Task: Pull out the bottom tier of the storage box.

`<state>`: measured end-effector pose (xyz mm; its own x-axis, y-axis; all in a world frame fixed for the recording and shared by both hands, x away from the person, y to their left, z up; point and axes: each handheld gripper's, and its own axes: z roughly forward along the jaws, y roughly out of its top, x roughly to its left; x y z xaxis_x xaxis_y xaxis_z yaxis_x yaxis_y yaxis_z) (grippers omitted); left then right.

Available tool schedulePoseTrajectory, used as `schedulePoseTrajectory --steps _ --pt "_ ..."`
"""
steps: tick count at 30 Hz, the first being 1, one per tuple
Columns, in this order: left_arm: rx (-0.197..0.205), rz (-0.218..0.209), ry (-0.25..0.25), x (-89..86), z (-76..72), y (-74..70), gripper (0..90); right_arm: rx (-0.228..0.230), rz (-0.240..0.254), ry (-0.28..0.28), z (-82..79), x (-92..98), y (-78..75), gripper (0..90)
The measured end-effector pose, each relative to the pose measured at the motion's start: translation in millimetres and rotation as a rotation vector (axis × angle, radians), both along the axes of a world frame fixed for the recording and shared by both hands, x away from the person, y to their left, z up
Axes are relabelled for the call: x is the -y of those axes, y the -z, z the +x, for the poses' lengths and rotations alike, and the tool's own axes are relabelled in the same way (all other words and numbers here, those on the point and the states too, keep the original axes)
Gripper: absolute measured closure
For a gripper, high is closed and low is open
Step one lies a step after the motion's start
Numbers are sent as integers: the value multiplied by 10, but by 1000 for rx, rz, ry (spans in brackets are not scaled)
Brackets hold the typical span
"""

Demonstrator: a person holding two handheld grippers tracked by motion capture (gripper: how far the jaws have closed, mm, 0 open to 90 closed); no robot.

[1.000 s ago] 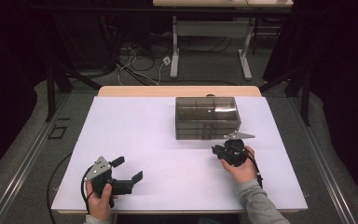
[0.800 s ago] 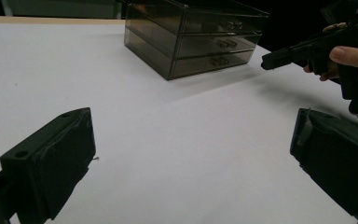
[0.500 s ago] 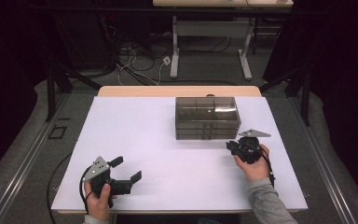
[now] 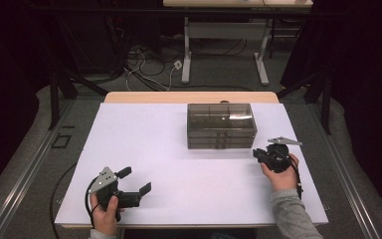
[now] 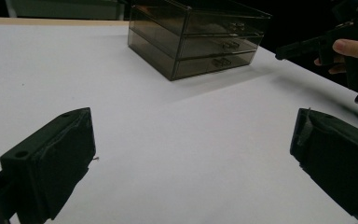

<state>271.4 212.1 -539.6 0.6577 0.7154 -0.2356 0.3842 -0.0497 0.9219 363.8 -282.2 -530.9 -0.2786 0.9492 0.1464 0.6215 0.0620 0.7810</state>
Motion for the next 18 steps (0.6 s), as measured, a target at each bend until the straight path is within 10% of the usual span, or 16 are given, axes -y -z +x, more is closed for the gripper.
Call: schedulePoseTrajectory --steps 18 --pt "-3 -7 -7 -5 -9 2 4 -45 -79 81 80 152 138 791"
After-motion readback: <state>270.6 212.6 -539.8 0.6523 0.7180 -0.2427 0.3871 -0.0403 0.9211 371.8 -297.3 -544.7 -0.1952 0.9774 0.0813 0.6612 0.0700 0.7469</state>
